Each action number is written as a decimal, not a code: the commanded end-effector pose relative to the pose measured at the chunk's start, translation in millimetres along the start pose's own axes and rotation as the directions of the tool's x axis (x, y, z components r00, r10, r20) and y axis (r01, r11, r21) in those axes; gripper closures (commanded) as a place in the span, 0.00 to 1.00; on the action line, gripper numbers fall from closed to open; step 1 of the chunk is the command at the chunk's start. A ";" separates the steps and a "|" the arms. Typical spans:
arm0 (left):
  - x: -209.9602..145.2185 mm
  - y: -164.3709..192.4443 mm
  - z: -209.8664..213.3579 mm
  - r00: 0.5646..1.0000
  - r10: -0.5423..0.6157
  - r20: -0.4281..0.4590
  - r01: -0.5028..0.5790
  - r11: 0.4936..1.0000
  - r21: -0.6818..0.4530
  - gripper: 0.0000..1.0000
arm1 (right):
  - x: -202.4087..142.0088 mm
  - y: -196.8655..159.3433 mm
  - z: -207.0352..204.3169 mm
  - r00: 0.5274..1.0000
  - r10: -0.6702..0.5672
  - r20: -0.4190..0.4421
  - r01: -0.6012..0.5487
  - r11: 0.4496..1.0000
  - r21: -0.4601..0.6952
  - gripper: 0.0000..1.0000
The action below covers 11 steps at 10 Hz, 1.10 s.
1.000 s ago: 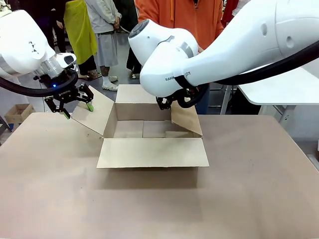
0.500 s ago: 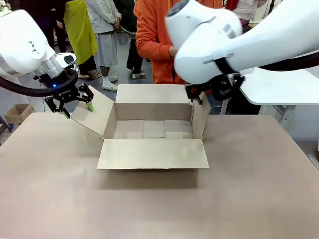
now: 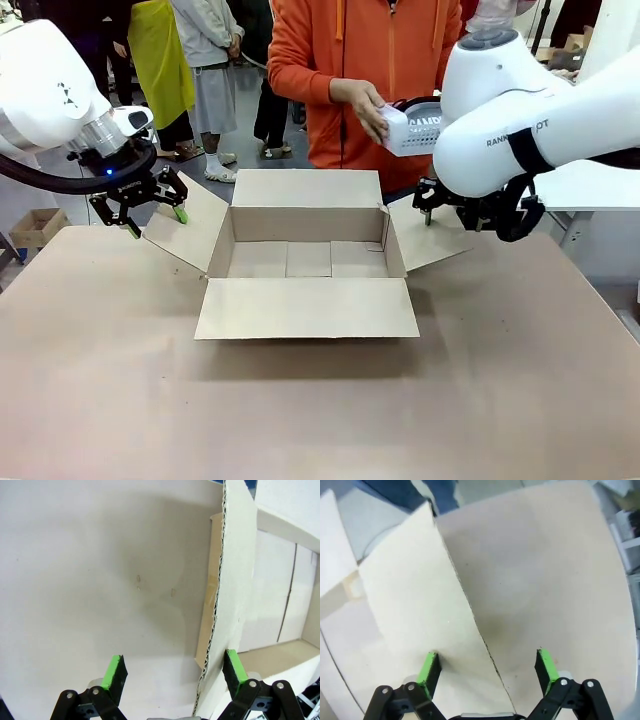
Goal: Pack the gift set into the box.
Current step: Place both hands on the side flaps of the Package Box and spread them outward, then lift both hands away from the flaps of the Package Box.
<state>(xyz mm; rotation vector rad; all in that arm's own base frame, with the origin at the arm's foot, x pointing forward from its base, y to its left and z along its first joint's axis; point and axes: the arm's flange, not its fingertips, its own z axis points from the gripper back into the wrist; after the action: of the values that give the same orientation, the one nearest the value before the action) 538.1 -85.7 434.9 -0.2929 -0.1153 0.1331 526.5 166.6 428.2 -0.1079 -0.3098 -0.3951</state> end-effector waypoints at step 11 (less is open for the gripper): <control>0.9 -1.5 1.9 1.000 0.009 0.000 -0.009 1.000 0.015 0.00 | -2.7 19.2 21.3 0.998 0.058 0.014 -0.056 0.995 -0.088 0.00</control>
<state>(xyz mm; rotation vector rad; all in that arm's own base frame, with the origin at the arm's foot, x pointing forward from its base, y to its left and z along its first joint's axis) 538.2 -85.6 434.8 -0.2929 -0.1151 0.1332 522.5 188.2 445.1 -0.1917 -0.2942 -0.3420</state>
